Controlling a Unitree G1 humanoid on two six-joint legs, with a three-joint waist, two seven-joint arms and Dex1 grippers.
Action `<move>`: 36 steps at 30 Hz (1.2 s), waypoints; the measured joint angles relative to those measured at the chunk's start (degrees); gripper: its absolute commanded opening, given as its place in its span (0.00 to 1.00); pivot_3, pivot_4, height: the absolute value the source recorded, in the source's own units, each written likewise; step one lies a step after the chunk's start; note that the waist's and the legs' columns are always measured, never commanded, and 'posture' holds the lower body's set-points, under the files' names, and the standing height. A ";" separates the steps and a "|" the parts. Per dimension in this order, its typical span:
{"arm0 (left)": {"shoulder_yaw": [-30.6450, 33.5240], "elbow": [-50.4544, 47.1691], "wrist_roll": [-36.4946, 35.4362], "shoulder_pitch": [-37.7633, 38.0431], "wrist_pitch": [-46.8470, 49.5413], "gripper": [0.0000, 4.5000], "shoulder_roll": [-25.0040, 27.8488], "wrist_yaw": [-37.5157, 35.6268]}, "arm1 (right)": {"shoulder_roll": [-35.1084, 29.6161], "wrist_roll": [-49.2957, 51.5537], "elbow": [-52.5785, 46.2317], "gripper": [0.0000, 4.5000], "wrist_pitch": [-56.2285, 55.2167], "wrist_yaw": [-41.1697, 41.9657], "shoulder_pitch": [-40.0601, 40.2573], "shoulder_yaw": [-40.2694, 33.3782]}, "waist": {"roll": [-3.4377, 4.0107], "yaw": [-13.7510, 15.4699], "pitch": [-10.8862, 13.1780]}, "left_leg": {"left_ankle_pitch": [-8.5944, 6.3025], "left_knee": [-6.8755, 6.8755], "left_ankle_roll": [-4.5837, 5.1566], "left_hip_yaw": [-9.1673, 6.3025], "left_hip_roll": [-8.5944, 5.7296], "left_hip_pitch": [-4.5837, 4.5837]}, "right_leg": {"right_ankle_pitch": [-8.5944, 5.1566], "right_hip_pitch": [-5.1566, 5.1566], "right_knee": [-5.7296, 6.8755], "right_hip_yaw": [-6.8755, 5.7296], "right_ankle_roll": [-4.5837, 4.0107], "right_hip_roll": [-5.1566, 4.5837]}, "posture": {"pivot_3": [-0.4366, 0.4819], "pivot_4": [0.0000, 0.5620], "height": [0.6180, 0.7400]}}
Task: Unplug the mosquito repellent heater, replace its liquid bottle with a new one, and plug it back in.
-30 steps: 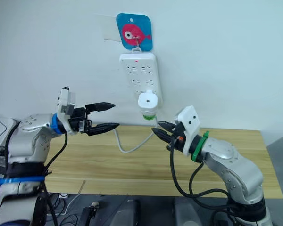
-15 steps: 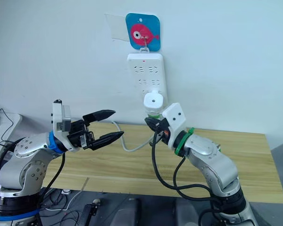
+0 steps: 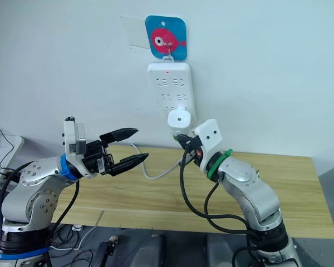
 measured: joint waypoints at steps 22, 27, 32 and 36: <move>-0.02 0.29 0.00 -0.14 -0.11 1.00 -0.01 -0.23 | 4.05 -4.14 0.56 0.01 -0.94 -2.43 -0.03 1.42 | 0.01 -0.04 0.00 | 0.01 0.01 -0.02 0.00 0.00 0.01 | 0.00 0.00 0.01 0.01 0.00 0.00 | 0.50 0.42 1.00; -0.08 0.32 0.00 -0.26 -0.11 1.00 -0.01 -0.27 | 4.13 -4.08 0.51 0.01 -0.79 -2.44 -0.01 1.37 | 0.01 -0.06 0.00 | 0.02 0.02 -0.03 0.00 0.00 0.00 | 0.00 0.00 0.01 0.01 0.00 0.01 | 0.50 0.42 1.00; -1.20 1.22 0.09 -0.52 -0.23 1.00 -0.01 -0.30 | 1.28 -0.89 -2.32 0.01 1.78 0.22 2.24 -0.32 | 0.01 -0.04 0.01 | 0.01 -0.04 -0.04 0.01 0.00 -0.03 | 0.00 -0.01 -0.08 0.01 0.00 0.00 | 0.50 0.43 1.00; -1.24 1.45 0.66 -0.45 -0.93 1.00 0.60 -0.18 | -2.49 4.42 -7.06 0.09 5.42 3.92 3.75 -2.15 | 0.01 -0.03 0.01 | 0.01 -0.05 -0.03 0.01 0.00 -0.28 | 0.00 -0.28 -0.08 0.01 0.00 0.00 | 0.50 0.43 1.00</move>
